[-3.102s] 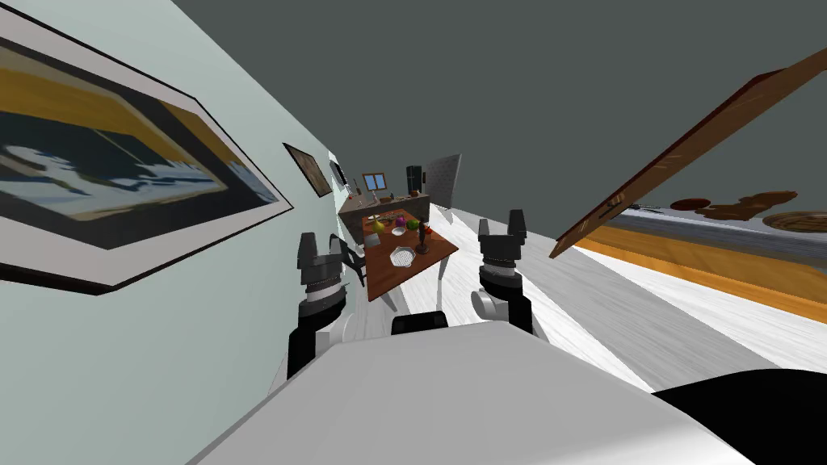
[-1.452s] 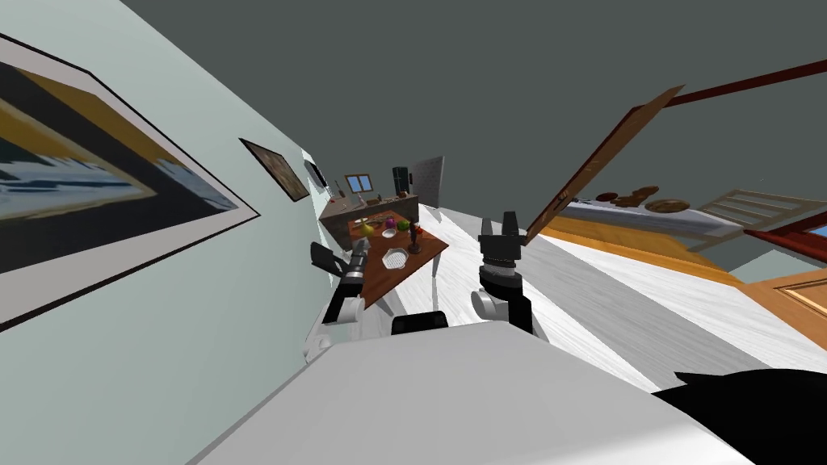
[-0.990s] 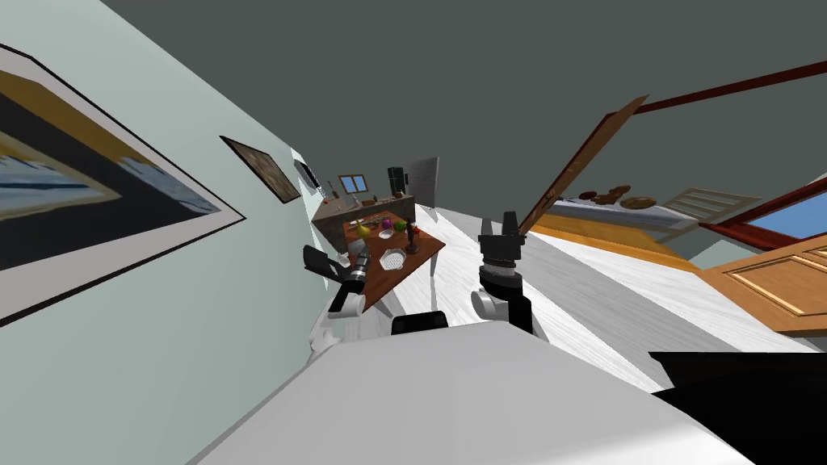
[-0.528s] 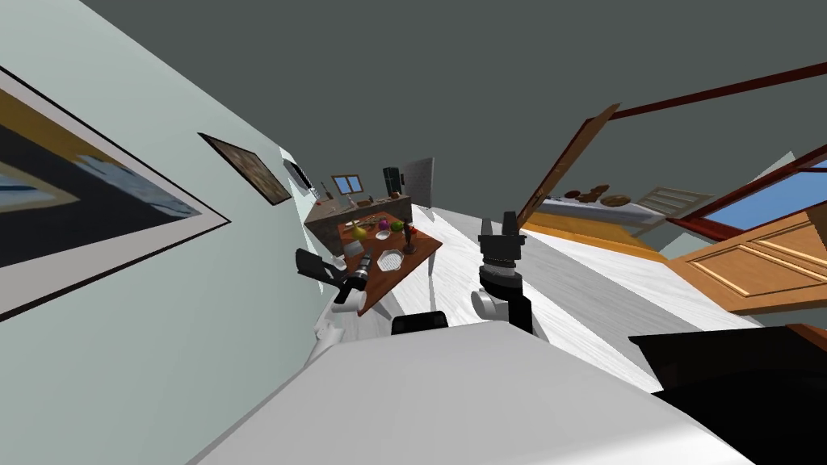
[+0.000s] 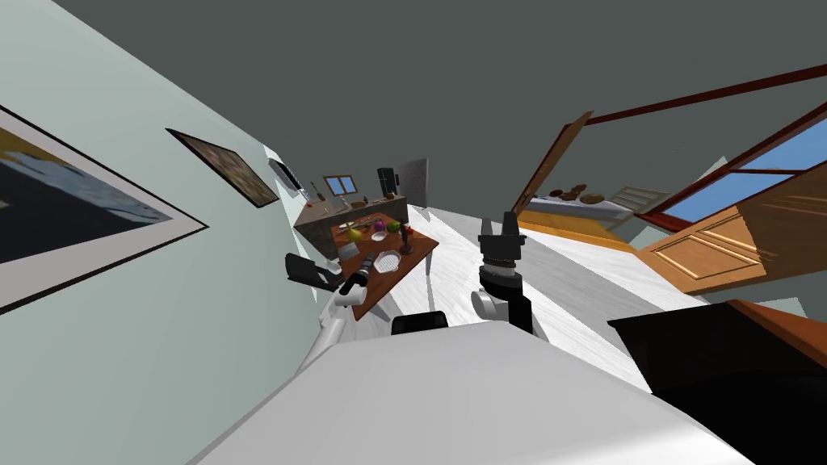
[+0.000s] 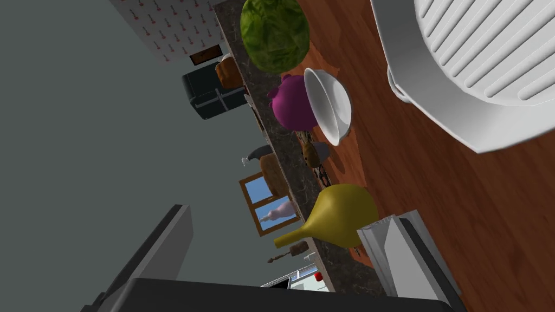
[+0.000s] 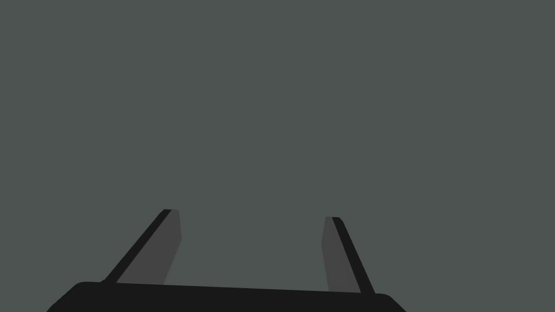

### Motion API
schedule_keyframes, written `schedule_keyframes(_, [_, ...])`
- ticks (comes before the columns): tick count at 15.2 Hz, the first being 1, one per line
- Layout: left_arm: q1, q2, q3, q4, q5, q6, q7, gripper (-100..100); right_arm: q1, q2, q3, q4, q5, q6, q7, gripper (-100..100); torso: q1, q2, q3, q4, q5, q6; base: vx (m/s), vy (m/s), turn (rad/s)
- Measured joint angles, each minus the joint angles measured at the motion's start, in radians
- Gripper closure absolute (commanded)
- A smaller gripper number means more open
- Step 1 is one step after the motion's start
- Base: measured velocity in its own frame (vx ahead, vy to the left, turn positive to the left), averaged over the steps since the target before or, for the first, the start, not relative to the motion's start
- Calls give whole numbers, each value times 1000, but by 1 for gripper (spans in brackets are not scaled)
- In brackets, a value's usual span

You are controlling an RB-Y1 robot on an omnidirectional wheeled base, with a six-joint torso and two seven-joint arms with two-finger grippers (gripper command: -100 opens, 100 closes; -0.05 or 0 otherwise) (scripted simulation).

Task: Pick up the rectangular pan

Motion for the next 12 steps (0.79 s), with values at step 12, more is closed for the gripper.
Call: schedule_keyframes(12, [-140,39,0,235,28,213,-17,-100,0,0,0,0,0,0,0,0,0,0,0,0,0,0,0,9,-88])
